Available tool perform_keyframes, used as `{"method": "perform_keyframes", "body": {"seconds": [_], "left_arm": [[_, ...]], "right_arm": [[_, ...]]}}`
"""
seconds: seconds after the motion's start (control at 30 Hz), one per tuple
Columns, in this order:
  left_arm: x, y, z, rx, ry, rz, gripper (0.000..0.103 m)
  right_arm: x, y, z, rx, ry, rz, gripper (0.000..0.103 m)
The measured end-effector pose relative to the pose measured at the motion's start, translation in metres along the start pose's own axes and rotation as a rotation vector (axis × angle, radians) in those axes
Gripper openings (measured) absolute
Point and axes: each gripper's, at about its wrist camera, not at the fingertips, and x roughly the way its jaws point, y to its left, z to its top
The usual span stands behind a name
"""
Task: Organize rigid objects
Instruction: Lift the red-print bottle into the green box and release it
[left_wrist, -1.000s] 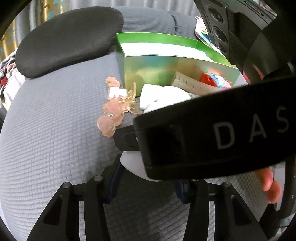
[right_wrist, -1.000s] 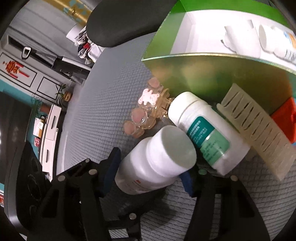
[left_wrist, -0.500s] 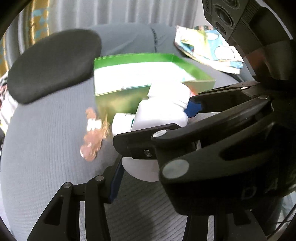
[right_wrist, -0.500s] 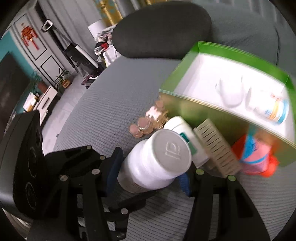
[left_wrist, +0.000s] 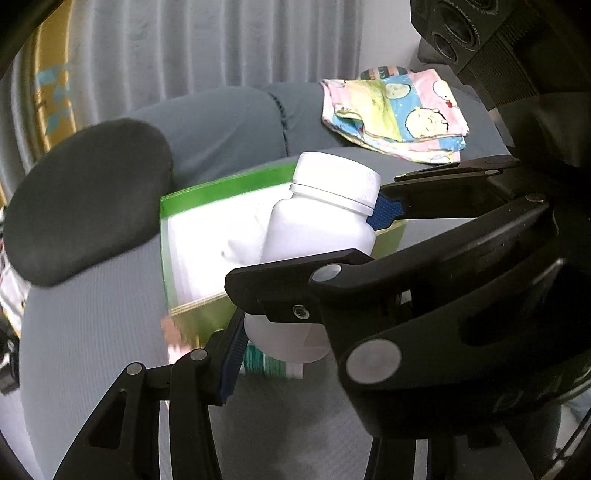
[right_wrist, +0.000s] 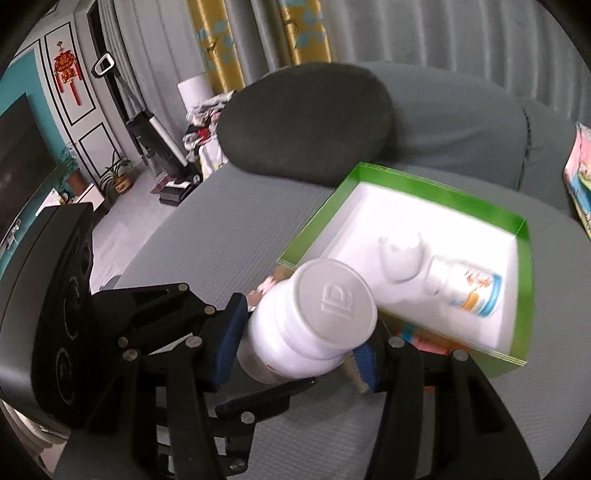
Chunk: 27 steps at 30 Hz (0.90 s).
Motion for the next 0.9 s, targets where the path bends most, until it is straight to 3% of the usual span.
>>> {"method": "perform_keyframes", "body": {"seconds": [0.43, 0.9], "left_arm": [[0.064, 0.014, 0.066, 0.039, 0.010, -0.009, 0.048], [0.136, 0.016, 0.071, 0.032, 0.109, -0.047, 0.048]], "right_arm": [[0.008, -0.059, 0.035, -0.035, -0.079, -0.049, 0.052], [0.053, -0.114, 0.028, 0.042, -0.026, -0.042, 0.050]]}}
